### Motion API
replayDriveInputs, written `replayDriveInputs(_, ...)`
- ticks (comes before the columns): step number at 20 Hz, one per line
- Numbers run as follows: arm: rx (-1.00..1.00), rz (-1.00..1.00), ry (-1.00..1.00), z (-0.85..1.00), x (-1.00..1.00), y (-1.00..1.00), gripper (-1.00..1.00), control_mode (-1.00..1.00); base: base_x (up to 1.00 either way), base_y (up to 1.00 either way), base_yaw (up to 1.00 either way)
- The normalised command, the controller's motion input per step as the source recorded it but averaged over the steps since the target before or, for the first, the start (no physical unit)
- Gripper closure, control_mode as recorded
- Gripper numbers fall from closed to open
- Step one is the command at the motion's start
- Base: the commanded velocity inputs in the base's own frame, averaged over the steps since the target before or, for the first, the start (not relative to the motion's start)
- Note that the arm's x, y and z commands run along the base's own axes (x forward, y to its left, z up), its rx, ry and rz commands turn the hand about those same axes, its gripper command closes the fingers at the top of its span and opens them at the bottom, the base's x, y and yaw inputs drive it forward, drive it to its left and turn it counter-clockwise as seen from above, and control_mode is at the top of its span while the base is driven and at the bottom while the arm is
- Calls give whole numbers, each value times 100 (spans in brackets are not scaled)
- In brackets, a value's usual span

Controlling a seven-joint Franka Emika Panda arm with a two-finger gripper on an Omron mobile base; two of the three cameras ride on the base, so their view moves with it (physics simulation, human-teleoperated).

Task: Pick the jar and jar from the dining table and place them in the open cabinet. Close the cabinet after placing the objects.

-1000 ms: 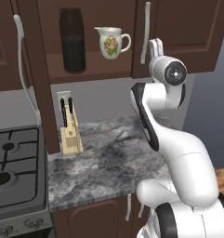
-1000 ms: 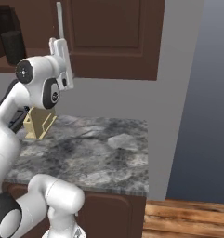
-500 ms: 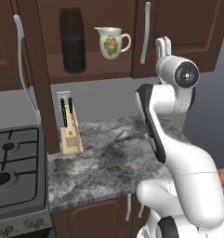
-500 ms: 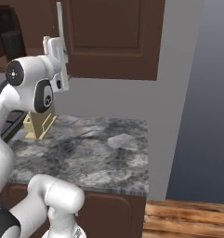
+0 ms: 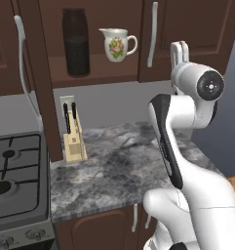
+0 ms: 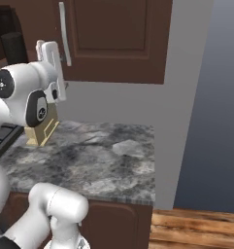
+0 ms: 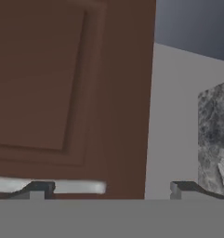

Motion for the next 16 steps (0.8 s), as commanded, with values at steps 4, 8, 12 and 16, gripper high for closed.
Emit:
replayDriveInputs(4, 0, 4, 0, 2, -50, 2, -100, -100, 0, 0, 0)
replayDriveInputs(8, 0, 6, 0, 1, -51, 5, -100, -100, 0, 0, 0)
replayDriveInputs(12, 0, 15, 3, 0, -48, 11, -100, -100, 0, 0, 0)
replayDriveInputs(16, 0, 26, 7, 0, -45, 14, -100, -100, 0, 0, 0)
